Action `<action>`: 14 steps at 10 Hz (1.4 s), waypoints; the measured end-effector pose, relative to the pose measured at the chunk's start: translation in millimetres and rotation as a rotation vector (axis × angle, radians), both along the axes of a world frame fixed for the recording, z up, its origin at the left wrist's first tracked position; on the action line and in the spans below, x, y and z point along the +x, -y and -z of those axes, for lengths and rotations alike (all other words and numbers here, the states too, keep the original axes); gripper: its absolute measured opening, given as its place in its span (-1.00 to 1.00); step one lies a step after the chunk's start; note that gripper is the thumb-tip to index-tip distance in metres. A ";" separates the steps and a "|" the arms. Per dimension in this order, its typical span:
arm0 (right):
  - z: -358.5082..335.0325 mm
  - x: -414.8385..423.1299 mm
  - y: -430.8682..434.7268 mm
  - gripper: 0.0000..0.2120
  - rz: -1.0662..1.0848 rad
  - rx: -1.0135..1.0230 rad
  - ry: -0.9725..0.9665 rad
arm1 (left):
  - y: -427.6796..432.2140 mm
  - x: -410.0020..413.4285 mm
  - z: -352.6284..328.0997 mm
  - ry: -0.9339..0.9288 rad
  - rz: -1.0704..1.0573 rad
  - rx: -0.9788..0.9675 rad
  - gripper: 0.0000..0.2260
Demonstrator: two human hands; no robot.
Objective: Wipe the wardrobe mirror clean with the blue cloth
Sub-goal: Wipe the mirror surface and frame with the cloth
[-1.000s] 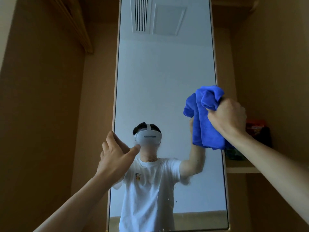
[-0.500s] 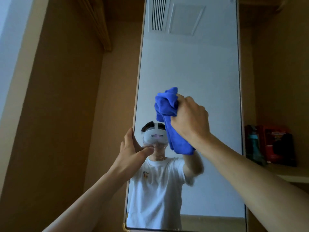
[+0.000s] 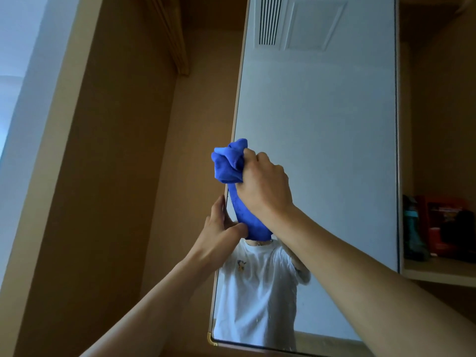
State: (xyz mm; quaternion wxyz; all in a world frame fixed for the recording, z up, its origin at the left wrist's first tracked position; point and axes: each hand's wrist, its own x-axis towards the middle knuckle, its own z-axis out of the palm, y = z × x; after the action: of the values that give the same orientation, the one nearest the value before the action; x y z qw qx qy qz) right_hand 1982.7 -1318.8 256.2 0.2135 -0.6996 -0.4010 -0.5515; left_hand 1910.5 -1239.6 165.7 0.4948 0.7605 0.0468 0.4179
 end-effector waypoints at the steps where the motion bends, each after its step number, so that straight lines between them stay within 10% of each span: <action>1: -4.7 1.5 4.1 -0.72 -0.034 -0.093 0.004 | 1.0 -2.5 2.0 -0.006 0.029 0.001 -0.22; 11: 68.6 3.5 25.0 -0.57 0.020 -0.425 0.351 | -7.9 -22.3 61.8 -0.111 0.015 -0.075 -0.61; 14: 5.7 13.2 55.6 -0.62 0.028 -0.257 0.290 | 1.4 -21.7 68.0 -0.098 -0.004 -0.023 -0.35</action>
State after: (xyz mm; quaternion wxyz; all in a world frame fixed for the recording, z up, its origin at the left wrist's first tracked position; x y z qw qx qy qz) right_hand 1995.9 -1374.4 250.6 0.0545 -0.6400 -0.4848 -0.5937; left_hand 1888.8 -1241.0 97.7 0.4997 0.7744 0.0773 0.3804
